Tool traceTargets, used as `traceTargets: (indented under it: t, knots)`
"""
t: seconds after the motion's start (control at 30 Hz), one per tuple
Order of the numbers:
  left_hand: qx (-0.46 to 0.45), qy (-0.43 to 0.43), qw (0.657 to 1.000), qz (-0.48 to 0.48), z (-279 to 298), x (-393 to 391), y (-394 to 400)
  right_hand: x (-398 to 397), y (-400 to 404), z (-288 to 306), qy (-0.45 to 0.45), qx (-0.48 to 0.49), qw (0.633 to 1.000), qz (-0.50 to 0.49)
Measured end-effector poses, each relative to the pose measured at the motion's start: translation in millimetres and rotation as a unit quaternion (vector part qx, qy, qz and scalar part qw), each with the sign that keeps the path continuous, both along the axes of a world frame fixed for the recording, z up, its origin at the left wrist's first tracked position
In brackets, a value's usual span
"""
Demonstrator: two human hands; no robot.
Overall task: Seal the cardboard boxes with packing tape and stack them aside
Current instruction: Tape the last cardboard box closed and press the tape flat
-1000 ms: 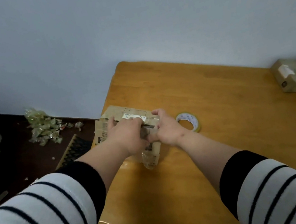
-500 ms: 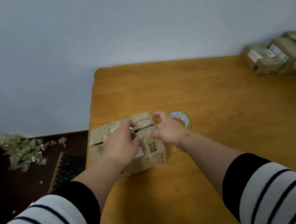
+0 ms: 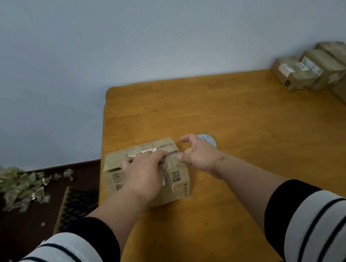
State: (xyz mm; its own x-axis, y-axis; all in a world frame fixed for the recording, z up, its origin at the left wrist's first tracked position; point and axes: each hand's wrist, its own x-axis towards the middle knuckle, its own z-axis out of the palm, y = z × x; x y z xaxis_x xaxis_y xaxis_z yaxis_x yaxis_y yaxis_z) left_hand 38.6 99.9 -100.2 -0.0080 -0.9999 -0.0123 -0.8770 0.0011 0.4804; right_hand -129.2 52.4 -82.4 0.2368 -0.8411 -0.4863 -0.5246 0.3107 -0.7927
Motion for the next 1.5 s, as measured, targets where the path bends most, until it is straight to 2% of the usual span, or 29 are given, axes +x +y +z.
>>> traceTargets:
  t: [0.23, 0.4, 0.57, 0.7, 0.77, 0.87, 0.97, 1.07, 1.17, 1.23, 1.37, 1.43, 1.5]
  knots:
    - [0.108, -0.043, 0.993, 0.004, 8.2, -7.5, -6.6, -6.5, 1.5, -0.2, -0.018, -0.001, 0.999, 0.047]
    - [0.184, -0.057, 0.981, -0.011, 16.0, -10.4, -8.2, 2.0, 2.4, 3.2, 0.092, -0.036, 0.988, 0.122]
    - [0.221, -0.042, 0.974, -0.038, 18.2, -10.6, -5.8, 4.3, 2.6, 0.5, 0.112, -0.042, 0.981, 0.154]
    - [0.241, 0.024, 0.970, -0.036, 12.4, -9.3, -7.8, 5.0, 5.8, -1.9, 0.108, -0.042, 0.979, 0.166]
    - [0.244, 0.027, 0.968, -0.044, 7.8, -10.9, -6.0, 5.4, 7.4, -2.0, 0.127, -0.036, 0.972, 0.192]
    - [0.236, 0.028, 0.970, -0.048, 1.9, -11.9, -1.3, 3.2, 9.4, -3.9, 0.163, -0.033, 0.958, 0.234]
    - [0.203, 0.032, 0.978, -0.043, 0.4, -6.8, 0.7, -0.5, 8.5, -7.5, 0.154, -0.041, 0.963, 0.216]
    - [0.090, -0.027, 0.995, -0.040, -1.8, -2.1, 3.9, -0.5, 6.0, -11.5, 0.162, -0.061, 0.968, 0.183]
    - [-0.039, -0.131, 0.989, -0.053, -11.8, -1.1, 8.7, 1.5, 4.5, -12.0, 0.224, -0.111, 0.944, 0.214]
    - [-0.058, -0.164, 0.984, -0.044, -16.8, -0.5, 10.7, -1.3, 6.2, -13.4, 0.234, -0.115, 0.940, 0.219]
    - [0.054, -0.162, 0.984, -0.040, -28.2, 3.2, 9.9, -11.8, 21.5, -21.1, 0.263, -0.148, 0.930, 0.211]
    - [0.135, -0.161, 0.977, -0.043, -34.0, 4.9, 9.7, -17.6, 30.1, -29.3, 0.316, -0.206, 0.893, 0.245]
    - [0.170, -0.161, 0.971, -0.051, -38.3, 5.6, 10.4, -23.3, 35.2, -38.3, 0.353, -0.264, 0.853, 0.279]
